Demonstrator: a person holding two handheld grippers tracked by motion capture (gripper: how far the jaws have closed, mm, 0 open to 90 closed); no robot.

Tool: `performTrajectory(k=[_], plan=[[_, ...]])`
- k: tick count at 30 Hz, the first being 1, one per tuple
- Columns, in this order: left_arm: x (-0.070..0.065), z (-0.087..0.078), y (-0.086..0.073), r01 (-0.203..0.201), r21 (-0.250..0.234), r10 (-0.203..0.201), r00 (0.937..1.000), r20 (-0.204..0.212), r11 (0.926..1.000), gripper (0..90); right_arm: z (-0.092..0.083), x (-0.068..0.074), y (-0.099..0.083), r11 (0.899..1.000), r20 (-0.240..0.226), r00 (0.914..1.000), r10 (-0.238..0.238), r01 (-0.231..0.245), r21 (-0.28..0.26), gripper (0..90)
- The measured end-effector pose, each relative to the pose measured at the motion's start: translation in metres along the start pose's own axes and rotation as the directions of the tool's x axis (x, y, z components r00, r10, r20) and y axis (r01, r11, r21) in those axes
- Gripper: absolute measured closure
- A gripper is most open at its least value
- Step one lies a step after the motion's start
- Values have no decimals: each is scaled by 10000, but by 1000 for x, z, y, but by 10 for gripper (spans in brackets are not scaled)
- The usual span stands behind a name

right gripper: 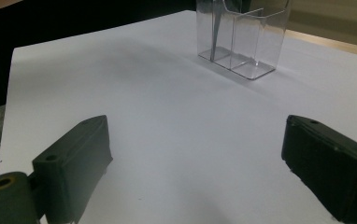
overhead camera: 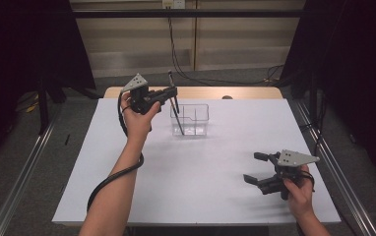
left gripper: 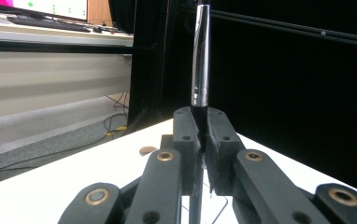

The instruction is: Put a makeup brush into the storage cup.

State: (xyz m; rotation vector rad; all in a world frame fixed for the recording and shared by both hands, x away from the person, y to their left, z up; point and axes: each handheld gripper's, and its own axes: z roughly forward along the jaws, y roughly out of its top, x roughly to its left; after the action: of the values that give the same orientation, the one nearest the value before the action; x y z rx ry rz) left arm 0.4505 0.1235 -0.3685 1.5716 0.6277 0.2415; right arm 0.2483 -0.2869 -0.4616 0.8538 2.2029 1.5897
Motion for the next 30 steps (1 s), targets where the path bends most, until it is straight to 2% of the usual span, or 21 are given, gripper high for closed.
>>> performTrajectory(k=[30], plan=[[6, 8, -10, -168, 158, 181, 9960, -879, 9997, 837, 0, 0, 1, 9999, -122, 9998, -137, 137, 19, 79]])
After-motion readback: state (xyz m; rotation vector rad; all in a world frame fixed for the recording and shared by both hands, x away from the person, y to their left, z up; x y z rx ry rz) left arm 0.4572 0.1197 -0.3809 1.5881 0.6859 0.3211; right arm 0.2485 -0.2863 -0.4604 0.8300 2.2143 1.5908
